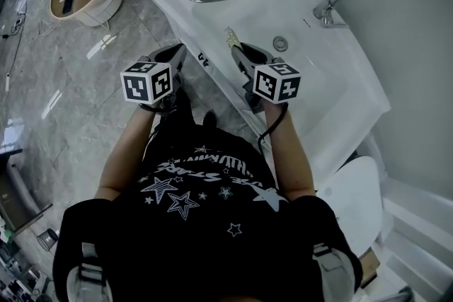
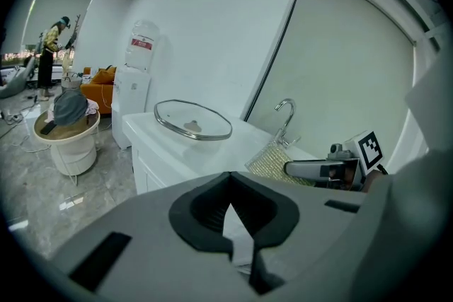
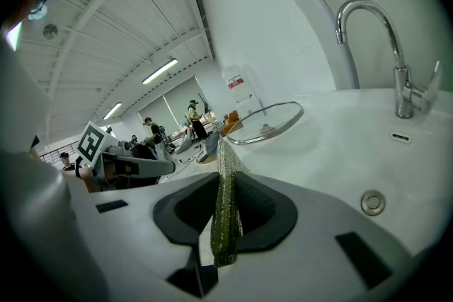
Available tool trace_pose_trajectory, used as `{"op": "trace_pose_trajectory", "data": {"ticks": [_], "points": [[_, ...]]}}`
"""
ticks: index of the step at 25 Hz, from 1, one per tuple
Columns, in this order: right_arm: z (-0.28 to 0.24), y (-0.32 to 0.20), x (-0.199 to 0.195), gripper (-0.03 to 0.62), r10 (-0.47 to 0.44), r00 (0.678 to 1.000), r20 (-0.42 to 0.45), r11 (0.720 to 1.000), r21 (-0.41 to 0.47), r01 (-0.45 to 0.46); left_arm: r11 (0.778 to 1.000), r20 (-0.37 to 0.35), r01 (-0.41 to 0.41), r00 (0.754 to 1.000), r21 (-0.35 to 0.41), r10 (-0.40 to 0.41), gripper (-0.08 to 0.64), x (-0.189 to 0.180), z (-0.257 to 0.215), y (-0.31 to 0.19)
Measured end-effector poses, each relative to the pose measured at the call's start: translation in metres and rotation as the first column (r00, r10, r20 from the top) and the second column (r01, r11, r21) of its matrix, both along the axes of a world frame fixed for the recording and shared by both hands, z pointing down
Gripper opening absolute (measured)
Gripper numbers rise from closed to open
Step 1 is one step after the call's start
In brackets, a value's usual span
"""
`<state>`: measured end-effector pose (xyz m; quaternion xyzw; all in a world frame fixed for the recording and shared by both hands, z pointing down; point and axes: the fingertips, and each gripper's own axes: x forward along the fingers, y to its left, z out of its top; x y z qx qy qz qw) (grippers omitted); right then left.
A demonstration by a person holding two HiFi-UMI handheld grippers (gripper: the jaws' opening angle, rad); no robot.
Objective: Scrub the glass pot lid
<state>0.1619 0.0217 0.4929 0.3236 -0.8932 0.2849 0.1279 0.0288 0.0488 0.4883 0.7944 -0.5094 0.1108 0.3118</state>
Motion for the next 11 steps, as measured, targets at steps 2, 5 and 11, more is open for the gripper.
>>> {"op": "trace_pose_trajectory", "data": {"ticks": [2, 5, 11], "points": [[0.001, 0.0009, 0.0024, 0.071, 0.002, 1.0, 0.003, 1.0, -0.005, -0.002, 1.0, 0.009, -0.002, 1.0, -0.005, 0.002, 0.008, 0.0013, 0.001, 0.0025], [0.0041, -0.001, 0.0046, 0.071, 0.004, 1.0, 0.002, 1.0, -0.007, -0.004, 1.0, 0.019, 0.002, 1.0, -0.013, -0.002, 0.008, 0.0004, 0.0045, 0.0045], [0.0038, -0.0007, 0.0019, 0.07, 0.001, 1.0, 0.003, 1.0, -0.008, -0.001, 1.0, 0.036, 0.015, 0.999, -0.012, -0.014, 0.008, -0.0073, 0.0023, 0.0076]]}}
